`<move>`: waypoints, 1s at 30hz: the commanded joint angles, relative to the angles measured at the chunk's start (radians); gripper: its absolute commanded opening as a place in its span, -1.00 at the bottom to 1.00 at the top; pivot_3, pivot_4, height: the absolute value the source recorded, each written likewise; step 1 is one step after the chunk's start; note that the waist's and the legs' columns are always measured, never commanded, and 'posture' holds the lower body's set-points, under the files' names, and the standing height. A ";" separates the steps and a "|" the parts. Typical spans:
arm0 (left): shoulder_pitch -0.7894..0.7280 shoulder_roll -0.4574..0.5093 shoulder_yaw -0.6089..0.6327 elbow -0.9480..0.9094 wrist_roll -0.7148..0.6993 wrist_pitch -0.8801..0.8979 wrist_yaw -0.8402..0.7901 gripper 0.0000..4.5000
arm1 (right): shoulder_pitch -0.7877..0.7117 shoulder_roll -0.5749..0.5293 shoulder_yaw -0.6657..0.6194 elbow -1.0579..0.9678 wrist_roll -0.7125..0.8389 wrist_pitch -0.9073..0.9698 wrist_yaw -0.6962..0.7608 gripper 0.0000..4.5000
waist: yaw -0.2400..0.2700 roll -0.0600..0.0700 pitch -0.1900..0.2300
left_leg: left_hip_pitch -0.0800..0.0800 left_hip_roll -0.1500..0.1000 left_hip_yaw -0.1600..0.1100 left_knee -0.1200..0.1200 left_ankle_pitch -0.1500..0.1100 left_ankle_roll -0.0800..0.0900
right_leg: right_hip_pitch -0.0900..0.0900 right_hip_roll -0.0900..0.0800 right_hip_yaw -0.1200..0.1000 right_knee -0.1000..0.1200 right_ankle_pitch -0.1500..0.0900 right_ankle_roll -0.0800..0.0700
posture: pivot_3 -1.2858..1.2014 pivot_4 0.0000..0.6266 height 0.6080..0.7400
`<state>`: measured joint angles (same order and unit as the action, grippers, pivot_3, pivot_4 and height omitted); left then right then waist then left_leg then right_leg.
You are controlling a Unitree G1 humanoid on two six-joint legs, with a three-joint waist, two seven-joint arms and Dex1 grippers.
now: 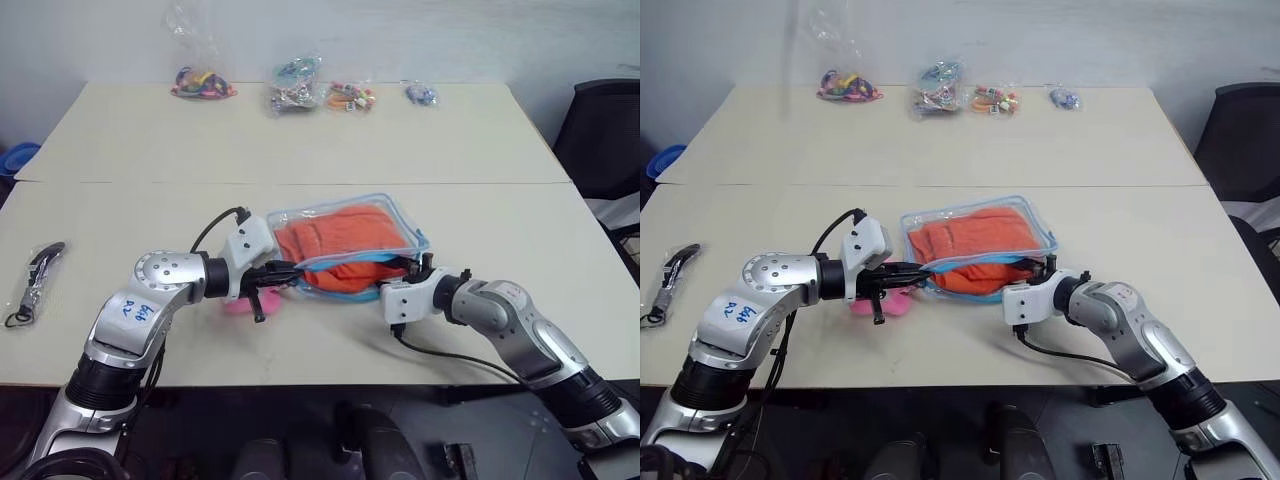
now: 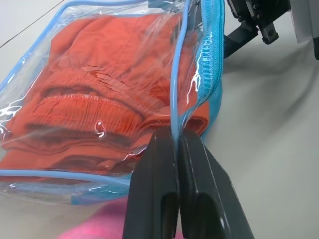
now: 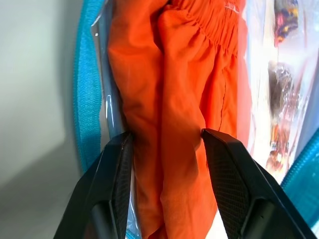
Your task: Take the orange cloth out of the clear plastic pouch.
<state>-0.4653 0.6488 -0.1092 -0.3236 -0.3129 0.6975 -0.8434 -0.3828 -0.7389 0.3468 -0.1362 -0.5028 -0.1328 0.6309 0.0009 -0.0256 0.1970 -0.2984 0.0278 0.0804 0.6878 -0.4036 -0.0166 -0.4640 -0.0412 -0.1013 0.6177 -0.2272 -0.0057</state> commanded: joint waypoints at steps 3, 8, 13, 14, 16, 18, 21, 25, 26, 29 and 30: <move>-0.017 -0.005 0.008 -0.033 -0.013 -0.019 0.001 -1.00 | -0.001 0.035 0.018 0.005 -0.016 -0.013 0.015 0.01 | -0.001 0.000 0.000 | 0.000 0.000 0.000 0.000 0.000 0.000 | 0.000 0.000 0.000 0.000 0.000 0.000 | 0.03 -0.52 1.00; -0.027 -0.013 0.003 -0.037 -0.015 -0.012 0.005 -1.00 | -0.064 0.184 0.062 0.092 -0.060 0.032 -0.031 0.01 | -0.009 -0.001 0.000 | 0.001 0.000 0.000 0.000 0.001 -0.001 | 0.000 0.000 0.000 0.001 0.000 -0.001 | 0.03 -0.52 1.00; -0.030 -0.016 0.004 -0.036 -0.015 -0.009 0.007 -1.00 | -0.083 0.240 0.084 0.178 -0.134 0.053 -0.091 0.01 | -0.005 -0.001 -0.001 | 0.001 0.000 0.000 0.000 0.001 -0.002 | 0.000 0.000 0.000 0.002 -0.001 -0.001 | 0.03 -0.52 1.00; -0.028 -0.015 0.005 -0.036 -0.014 -0.010 0.007 -1.00 | -0.081 0.244 0.083 0.183 -0.134 0.056 -0.095 0.01 | -0.005 -0.002 -0.001 | 0.001 0.000 0.000 0.000 0.001 -0.002 | 0.000 0.000 0.000 0.002 -0.001 -0.001 | 0.03 -0.52 1.00; -0.025 -0.013 0.007 -0.037 -0.014 -0.010 0.009 -1.00 | -0.072 0.246 0.077 0.176 -0.120 0.057 -0.088 -0.07 | -0.005 -0.002 -0.001 | 0.001 0.000 0.000 0.000 0.001 -0.002 | 0.000 0.000 0.000 0.002 -0.001 -0.001 | 0.03 -0.52 1.00; -0.023 -0.013 0.009 -0.037 -0.014 -0.009 0.011 -1.00 | -0.064 0.240 0.073 0.157 -0.110 0.055 -0.077 -0.27 | -0.005 -0.002 -0.001 | 0.001 0.000 0.000 0.000 0.001 -0.002 | 0.000 0.000 0.000 0.002 -0.001 -0.001 | 0.03 -0.52 1.00; -0.022 -0.013 0.009 -0.033 -0.013 -0.010 0.012 -1.00 | -0.055 0.225 0.072 0.146 -0.111 0.050 -0.065 -0.73 | -0.003 -0.002 -0.001 | 0.001 0.000 0.000 0.000 0.001 -0.002 | 0.000 0.000 0.000 0.002 -0.001 -0.001 | 0.03 -0.52 1.00; -0.030 -0.018 0.006 -0.021 -0.010 -0.012 0.018 -1.00 | -0.057 0.216 0.067 0.152 -0.109 0.045 -0.059 -0.97 | -0.003 -0.002 -0.002 | 0.001 0.000 -0.001 0.000 0.001 -0.002 | 0.000 0.000 0.000 0.002 -0.001 -0.001 | 0.03 -0.52 1.00; -0.032 -0.020 0.006 -0.017 -0.005 -0.012 0.024 -1.00 | -0.054 0.217 0.063 0.143 -0.095 0.048 -0.048 -0.97 | -0.003 -0.002 -0.002 | 0.001 0.000 -0.001 0.000 0.001 -0.002 | 0.000 0.000 0.000 0.002 -0.001 -0.001 | 0.03 -0.52 1.00; -0.043 -0.035 -0.001 0.001 0.010 -0.009 0.049 -1.00 | -0.042 0.212 0.041 0.093 -0.043 0.058 -0.007 -0.97 | -0.001 -0.002 -0.002 | 0.001 0.000 -0.001 0.000 0.001 -0.002 | 0.000 0.000 0.000 0.002 -0.001 -0.001 | 0.03 -0.52 1.00; -0.051 -0.045 -0.004 0.011 0.017 -0.007 0.063 -1.00 | -0.035 0.198 0.038 0.074 -0.032 0.047 0.011 -0.97 | 0.001 -0.002 -0.002 | 0.001 0.000 -0.002 0.000 0.001 -0.002 | 0.000 0.000 0.000 0.002 -0.001 -0.001 | 0.03 -0.52 1.00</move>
<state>-0.4909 0.6153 -0.1184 -0.3065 -0.3069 0.6985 -0.8058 -0.4372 -0.5185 0.3927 -0.0257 -0.5639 -0.0812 0.6021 0.0019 -0.0278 0.1954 -0.2981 0.0274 0.0782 0.6880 -0.4027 -0.0181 -0.4637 -0.0416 -0.1018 0.6198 -0.2280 -0.0070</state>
